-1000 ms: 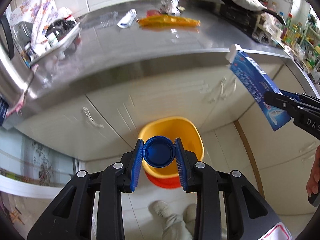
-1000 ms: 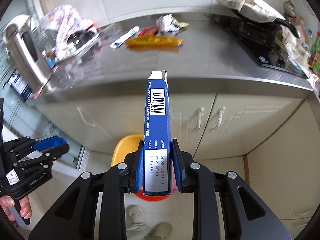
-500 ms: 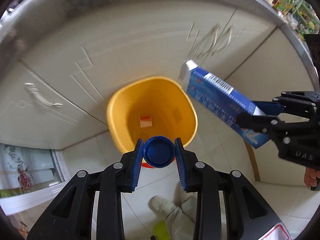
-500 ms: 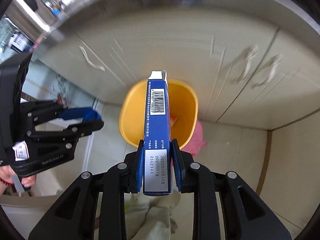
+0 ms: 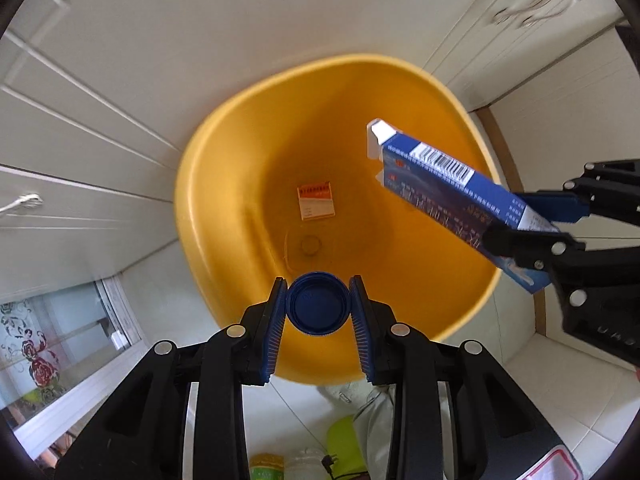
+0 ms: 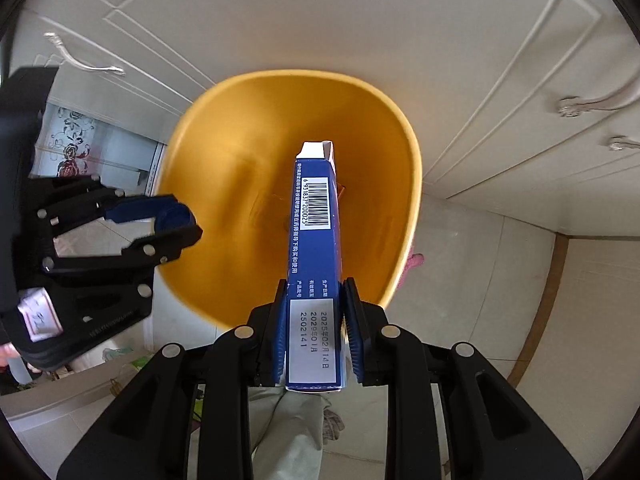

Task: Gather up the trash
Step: 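Carry the blue box and blue cap over the yellow bin and release both, then raise both open tools back toward the counter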

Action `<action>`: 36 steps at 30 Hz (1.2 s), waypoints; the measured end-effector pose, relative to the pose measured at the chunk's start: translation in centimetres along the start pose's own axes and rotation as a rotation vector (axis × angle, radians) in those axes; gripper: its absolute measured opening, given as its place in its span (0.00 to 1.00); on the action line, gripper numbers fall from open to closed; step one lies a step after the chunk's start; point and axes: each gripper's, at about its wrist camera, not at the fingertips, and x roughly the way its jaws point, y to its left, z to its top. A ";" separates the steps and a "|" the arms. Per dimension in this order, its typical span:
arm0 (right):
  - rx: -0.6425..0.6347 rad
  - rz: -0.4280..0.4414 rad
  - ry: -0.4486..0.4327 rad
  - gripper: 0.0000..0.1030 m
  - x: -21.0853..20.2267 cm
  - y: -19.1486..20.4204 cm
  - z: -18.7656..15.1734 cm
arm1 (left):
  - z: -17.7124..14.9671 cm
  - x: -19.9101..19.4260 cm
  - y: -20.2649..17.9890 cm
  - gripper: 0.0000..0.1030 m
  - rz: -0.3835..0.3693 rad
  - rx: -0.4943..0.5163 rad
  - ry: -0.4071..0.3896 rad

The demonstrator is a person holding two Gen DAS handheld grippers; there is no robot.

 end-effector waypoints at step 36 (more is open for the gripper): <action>0.023 -0.005 -0.429 0.56 -20.0 3.0 -8.3 | -7.2 -20.7 -3.3 0.67 -0.064 -0.186 -0.379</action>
